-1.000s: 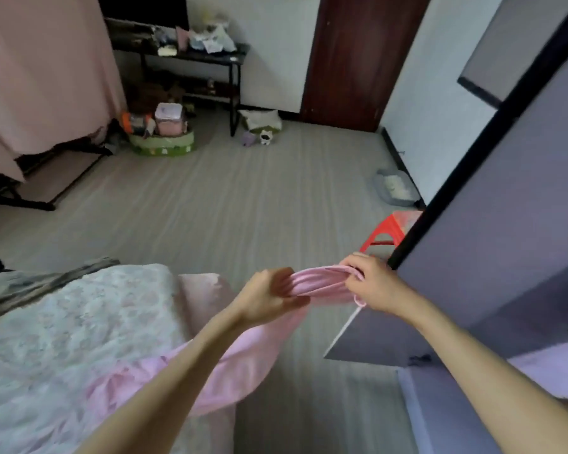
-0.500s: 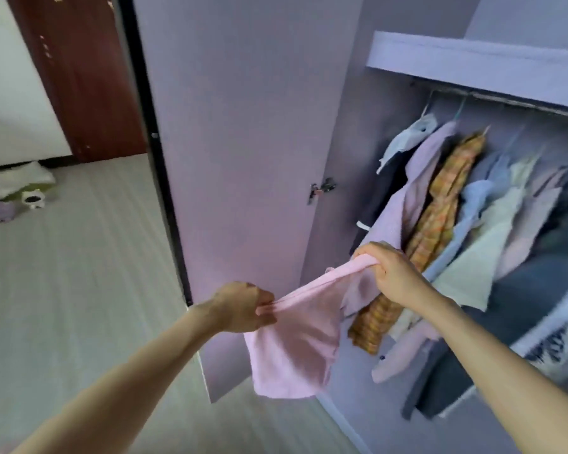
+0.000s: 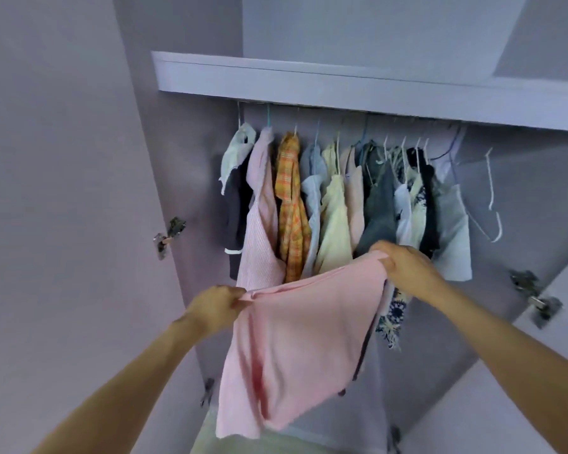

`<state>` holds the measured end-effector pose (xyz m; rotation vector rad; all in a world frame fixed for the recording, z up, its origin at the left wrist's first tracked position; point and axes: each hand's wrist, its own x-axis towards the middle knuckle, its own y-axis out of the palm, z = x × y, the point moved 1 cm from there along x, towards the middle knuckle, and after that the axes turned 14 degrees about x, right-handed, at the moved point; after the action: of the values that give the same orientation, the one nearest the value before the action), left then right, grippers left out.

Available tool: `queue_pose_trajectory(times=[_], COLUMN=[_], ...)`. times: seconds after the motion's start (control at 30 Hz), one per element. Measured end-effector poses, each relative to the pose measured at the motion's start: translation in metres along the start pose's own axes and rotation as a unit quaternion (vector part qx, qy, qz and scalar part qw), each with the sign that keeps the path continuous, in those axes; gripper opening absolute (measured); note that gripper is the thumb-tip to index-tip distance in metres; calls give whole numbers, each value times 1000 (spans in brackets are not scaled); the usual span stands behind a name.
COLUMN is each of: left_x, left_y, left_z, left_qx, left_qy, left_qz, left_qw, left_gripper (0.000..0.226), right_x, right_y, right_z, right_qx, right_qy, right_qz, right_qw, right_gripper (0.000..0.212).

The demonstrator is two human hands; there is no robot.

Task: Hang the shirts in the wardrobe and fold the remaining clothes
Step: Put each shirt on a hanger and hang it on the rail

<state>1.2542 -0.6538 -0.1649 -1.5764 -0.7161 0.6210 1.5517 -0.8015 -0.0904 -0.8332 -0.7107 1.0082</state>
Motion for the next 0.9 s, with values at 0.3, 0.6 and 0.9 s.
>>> queue_pose_trajectory(times=[0.3,0.6,0.9], left_x=[48,82,100], left_y=[-13,-17,-30], left_z=[-81,-139,-213], left_qx=[-373,-215,-363], left_qy=[151,227,352], left_qz=[56,197,166], left_qw=[914,929,846], left_gripper=[31,40,49], right_x=[-7,-11,-23], right_y=[-48,-55,-85], right_z=[-47,-19,-14], right_qx=[-46,651,628], right_qy=[169,57,9], right_qz=[-126,-17,42], right_qw=[976,757,777], right_gripper=[31,36,17])
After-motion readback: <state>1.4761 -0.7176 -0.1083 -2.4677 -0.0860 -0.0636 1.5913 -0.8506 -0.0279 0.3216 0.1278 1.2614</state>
